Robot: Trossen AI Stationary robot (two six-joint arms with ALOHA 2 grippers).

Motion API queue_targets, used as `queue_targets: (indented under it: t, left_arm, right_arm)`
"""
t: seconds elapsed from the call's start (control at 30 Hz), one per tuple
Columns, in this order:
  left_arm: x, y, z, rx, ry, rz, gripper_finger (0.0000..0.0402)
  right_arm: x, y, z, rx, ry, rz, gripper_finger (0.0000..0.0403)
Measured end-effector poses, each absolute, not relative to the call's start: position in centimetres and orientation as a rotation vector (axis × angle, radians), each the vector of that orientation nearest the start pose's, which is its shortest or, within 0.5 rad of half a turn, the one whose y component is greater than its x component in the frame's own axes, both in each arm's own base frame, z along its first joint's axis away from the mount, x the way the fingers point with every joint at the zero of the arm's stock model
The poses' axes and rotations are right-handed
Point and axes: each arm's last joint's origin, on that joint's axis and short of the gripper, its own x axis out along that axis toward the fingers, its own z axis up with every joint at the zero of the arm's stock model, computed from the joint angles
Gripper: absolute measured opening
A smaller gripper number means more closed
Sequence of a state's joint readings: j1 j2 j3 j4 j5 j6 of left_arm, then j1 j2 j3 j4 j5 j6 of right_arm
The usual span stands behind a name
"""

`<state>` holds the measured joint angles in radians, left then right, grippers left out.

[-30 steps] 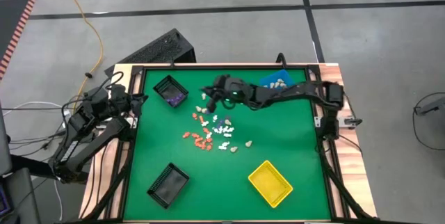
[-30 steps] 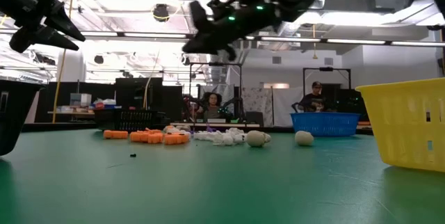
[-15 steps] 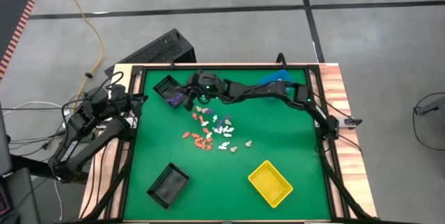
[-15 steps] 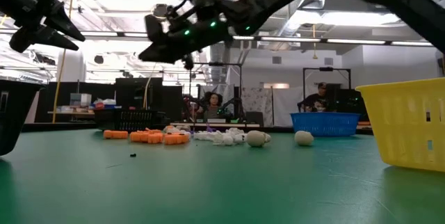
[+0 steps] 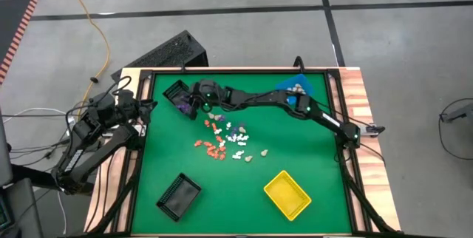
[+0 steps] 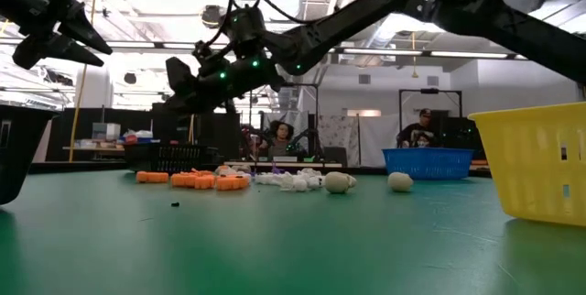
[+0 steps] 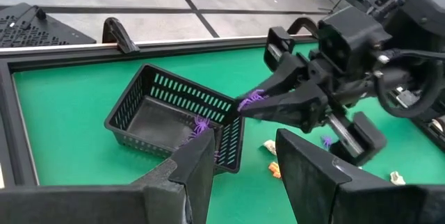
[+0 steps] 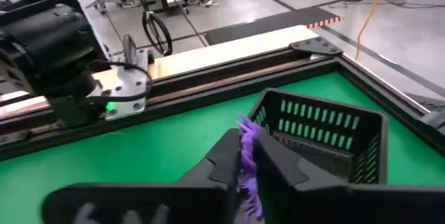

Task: Sort Halloween decoration
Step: Put the purple spider toy into the top black basket

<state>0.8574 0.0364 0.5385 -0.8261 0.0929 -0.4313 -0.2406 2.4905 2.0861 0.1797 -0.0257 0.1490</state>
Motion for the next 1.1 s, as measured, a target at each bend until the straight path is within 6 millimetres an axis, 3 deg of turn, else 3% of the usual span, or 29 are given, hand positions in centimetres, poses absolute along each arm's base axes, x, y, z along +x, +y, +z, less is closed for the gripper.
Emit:
queue_targets:
  t: [0.37,0.47,0.6,0.73,0.97,1.1]
  left_arm:
    - [2.4,2.4,25.3,-0.558,0.127,0.816,0.0144]
    - [2.4,2.4,25.3,-0.558,0.128,0.816,0.0144]
    - [2.4,2.4,25.3,-0.558,0.128,0.817,0.0144]
    - [2.4,2.4,25.3,-0.558,0.127,0.817,0.0144]
    - [2.4,2.4,25.3,-0.557,0.129,0.823,0.0143]
    - [2.4,2.4,25.3,-0.556,0.128,0.834,0.0143]
  right_arm:
    - [54.9,-15.5,19.6,0.257,0.263,-0.263,0.0200]
    - [54.2,-16.0,21.1,0.299,0.283,-0.193,0.0209]
    - [52.3,-16.6,24.7,0.275,0.350,-0.103,0.0205]
    - [48.7,-16.3,28.7,0.148,0.528,-0.064,0.0193]
    - [40.1,-13.6,36.7,0.021,0.782,-0.024,0.0172]
    - [36.0,-12.4,39.0,0.022,0.903,-0.046,0.0160]
